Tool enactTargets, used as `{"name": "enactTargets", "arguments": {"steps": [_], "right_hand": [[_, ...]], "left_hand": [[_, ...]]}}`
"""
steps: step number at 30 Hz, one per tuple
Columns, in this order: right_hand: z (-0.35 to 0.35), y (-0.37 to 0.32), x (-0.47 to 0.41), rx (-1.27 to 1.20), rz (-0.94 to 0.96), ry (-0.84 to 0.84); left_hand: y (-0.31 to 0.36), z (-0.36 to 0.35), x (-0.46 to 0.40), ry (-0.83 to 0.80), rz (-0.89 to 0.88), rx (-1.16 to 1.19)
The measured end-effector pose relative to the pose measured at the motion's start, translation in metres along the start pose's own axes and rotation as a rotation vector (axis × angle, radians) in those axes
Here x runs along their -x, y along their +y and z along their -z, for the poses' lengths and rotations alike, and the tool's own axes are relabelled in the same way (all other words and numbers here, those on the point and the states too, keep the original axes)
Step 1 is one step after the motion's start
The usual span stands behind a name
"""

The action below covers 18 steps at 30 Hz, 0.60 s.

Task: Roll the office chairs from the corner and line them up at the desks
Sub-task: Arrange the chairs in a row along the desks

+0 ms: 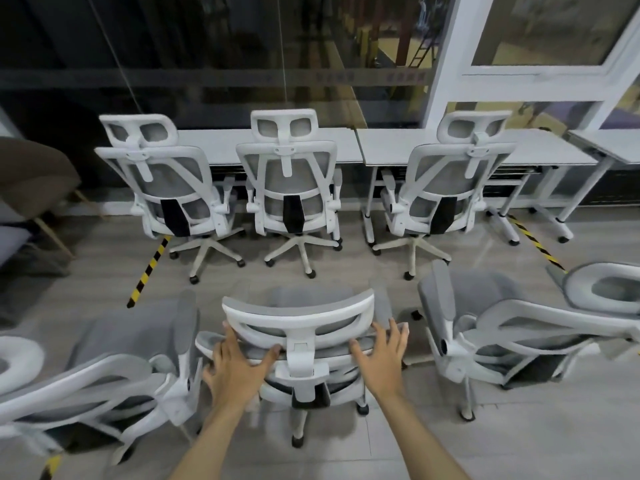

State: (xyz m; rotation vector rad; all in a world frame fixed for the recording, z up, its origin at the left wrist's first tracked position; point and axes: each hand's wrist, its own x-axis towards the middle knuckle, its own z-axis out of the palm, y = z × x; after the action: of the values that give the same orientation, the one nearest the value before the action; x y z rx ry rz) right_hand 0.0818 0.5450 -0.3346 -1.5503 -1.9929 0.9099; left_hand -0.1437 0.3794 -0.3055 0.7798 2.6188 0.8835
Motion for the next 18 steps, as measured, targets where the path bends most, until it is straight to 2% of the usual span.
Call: {"name": "enactTargets", "arguments": {"steps": [5, 18], "right_hand": [[-0.018, -0.015, -0.020, 0.022, 0.008, -0.030], [-0.056, -0.064, -0.042, 0.042, 0.005, -0.083]], "left_hand": [[-0.008, 0.005, -0.033, -0.016, 0.039, 0.000], [-0.028, 0.031, -0.089, 0.016, 0.004, -0.005]]}}
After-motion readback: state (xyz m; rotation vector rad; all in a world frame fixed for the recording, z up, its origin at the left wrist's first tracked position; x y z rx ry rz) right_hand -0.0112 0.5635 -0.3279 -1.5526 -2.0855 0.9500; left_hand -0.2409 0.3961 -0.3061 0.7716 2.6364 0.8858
